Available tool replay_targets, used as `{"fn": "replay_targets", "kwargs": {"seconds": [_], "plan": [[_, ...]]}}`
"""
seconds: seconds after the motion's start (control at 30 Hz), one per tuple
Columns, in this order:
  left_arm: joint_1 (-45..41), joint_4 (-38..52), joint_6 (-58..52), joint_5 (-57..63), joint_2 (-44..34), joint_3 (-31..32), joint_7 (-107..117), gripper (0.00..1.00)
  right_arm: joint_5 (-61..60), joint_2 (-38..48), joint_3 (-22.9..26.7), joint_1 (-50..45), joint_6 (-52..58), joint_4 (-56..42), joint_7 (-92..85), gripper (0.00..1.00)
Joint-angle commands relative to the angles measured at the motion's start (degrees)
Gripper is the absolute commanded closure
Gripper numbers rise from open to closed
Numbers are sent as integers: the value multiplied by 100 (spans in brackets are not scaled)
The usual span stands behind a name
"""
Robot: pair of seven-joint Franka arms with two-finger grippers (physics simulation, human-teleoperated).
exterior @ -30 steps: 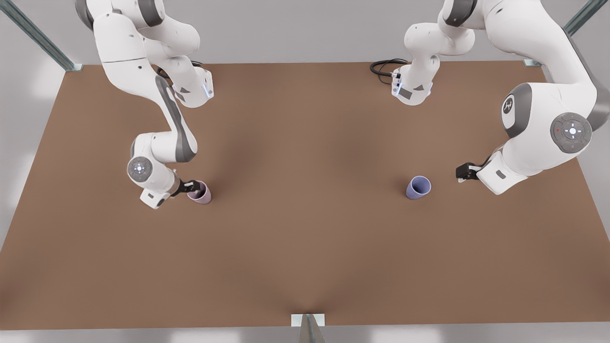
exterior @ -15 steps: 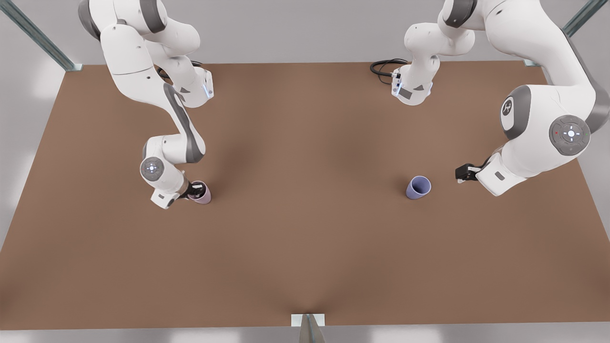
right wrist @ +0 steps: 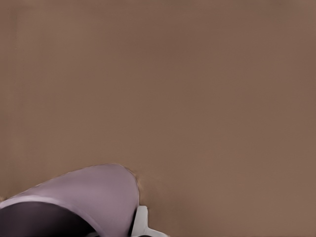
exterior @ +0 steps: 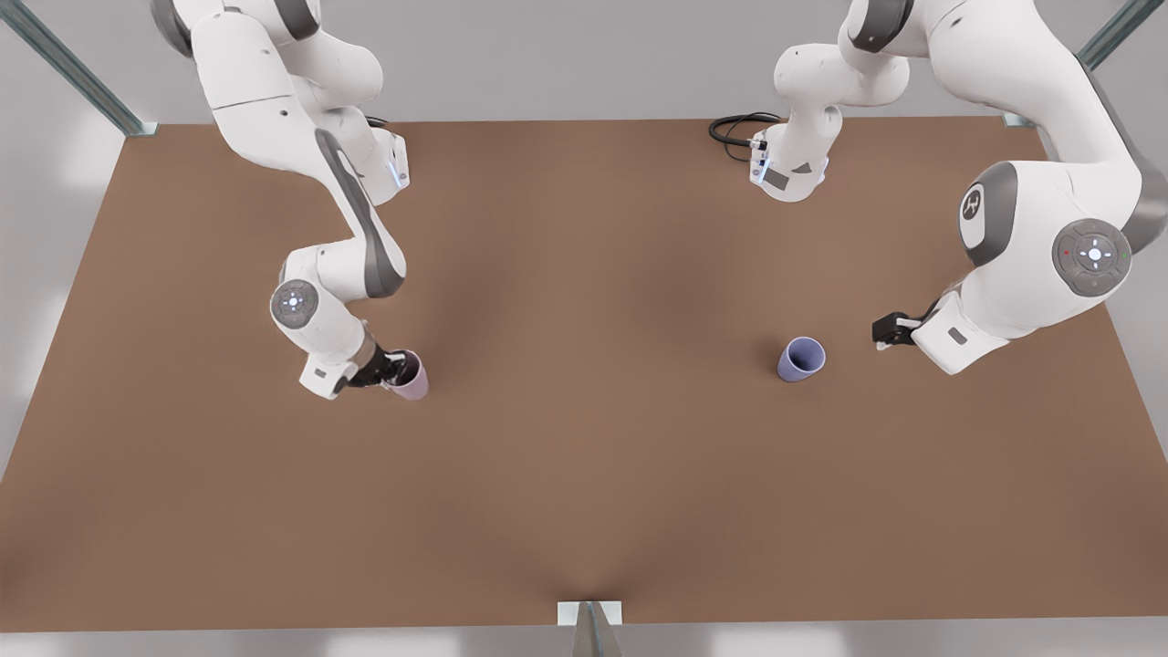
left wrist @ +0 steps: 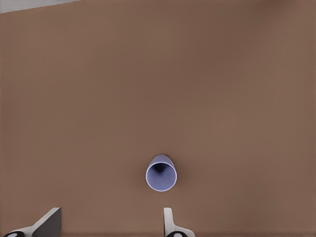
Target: Stack the cups, with the pink cup at the bottom and the purple cup at the top
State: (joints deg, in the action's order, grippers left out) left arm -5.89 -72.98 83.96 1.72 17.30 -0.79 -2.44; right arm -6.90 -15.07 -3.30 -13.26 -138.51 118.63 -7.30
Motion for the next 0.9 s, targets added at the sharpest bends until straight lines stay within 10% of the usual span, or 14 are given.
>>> {"fn": "replay_targets", "kwargs": {"seconds": [0.0, 0.37, 0.53, 0.87], "plan": [[0, 3, -11, 3, -8, 0, -2, 0, -198, -109, -118, -361, 307, -393, 1248, 79], [-17, -550, 471, -260, 45, -9, 121, 0, -172, -3634, 875, -3569, 1643, -6036, 5485, 79], [-17, -3029, 2854, -454, -632, 0, 121, 0, -189, -4205, 1262, -4027, 1669, -6247, 5644, 79], [-9, -4339, 4295, -463, -623, -141, -11, 0, -207, -4416, 1235, -4027, 1696, -6370, 5714, 77]]}}
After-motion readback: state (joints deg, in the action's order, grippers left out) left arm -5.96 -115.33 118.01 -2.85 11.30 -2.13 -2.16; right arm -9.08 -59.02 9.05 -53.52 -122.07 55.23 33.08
